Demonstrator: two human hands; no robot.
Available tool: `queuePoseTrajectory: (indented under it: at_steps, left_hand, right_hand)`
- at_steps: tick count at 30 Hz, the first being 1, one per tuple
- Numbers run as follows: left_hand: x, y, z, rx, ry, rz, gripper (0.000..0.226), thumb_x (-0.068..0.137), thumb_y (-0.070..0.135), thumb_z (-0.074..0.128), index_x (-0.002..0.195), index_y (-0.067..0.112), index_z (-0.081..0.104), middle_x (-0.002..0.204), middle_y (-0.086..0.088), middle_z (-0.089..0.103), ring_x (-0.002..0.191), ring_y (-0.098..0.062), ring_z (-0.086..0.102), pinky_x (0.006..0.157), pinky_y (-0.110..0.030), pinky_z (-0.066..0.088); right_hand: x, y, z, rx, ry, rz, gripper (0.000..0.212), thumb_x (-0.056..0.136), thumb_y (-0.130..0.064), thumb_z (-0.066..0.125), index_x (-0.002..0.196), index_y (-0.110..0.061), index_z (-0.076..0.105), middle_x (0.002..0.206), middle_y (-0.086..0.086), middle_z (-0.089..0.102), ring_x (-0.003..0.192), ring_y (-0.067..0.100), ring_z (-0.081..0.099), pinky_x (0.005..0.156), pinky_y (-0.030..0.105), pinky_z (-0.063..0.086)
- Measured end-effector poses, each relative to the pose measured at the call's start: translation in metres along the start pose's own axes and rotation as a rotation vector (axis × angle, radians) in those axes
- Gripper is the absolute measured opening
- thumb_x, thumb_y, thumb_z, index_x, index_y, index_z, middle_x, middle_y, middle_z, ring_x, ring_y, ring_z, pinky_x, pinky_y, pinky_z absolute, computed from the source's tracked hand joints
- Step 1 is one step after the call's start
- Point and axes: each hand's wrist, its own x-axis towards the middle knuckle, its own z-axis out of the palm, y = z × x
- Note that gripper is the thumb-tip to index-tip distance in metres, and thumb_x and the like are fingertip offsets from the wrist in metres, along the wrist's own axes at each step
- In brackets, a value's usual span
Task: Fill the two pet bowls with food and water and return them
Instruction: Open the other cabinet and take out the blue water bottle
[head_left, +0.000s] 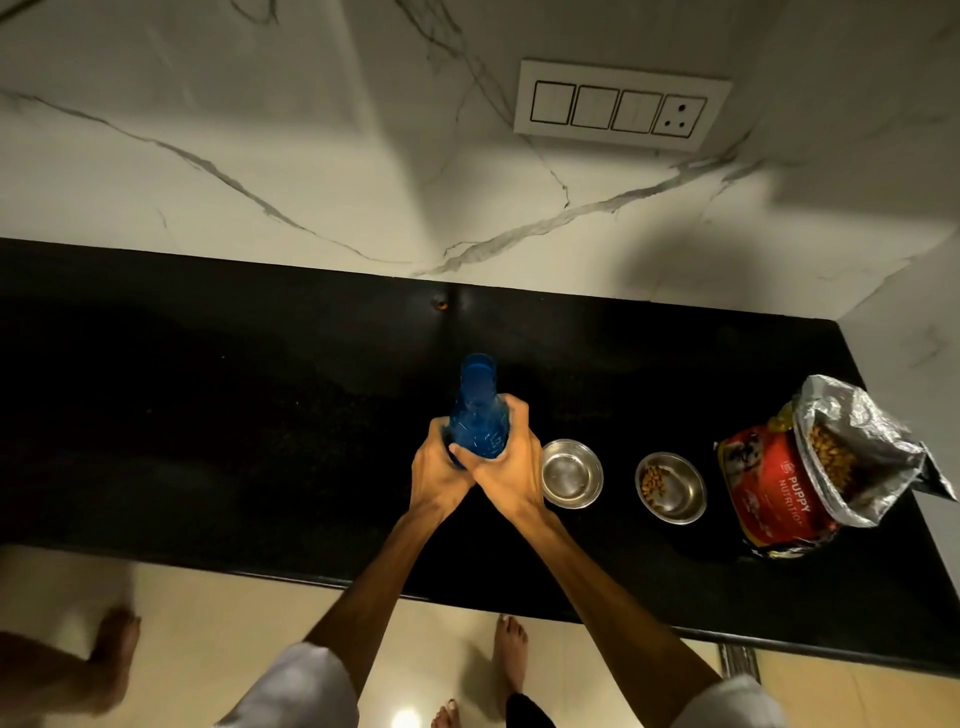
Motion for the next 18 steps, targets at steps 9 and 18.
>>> queuePoseTrajectory:
  at_steps: [9, 18]
  left_hand:
    - [0.000, -0.004, -0.007, -0.002, -0.091, 0.068, 0.059, 0.066, 0.046, 0.085, 0.118, 0.042, 0.056, 0.109, 0.013, 0.068, 0.101, -0.008, 0.070, 0.094, -0.037, 0.057]
    - [-0.009, -0.005, -0.018, 0.092, -0.050, 0.193, 0.065, 0.074, 0.019, 0.087, 0.130, 0.025, 0.056, 0.121, 0.006, 0.068, 0.110, -0.009, 0.066, 0.100, -0.035, 0.055]
  right_hand:
    - [-0.001, 0.000, -0.004, -0.010, -0.031, -0.020, 0.090, 0.057, -0.046, 0.087, 0.130, -0.055, 0.036, 0.113, -0.023, 0.063, 0.107, -0.001, 0.065, 0.098, 0.033, 0.057]
    - [-0.014, -0.002, -0.013, -0.037, -0.006, -0.128, 0.092, 0.065, -0.040, 0.089, 0.143, -0.039, 0.041, 0.125, -0.018, 0.065, 0.115, 0.002, 0.063, 0.099, 0.028, 0.056]
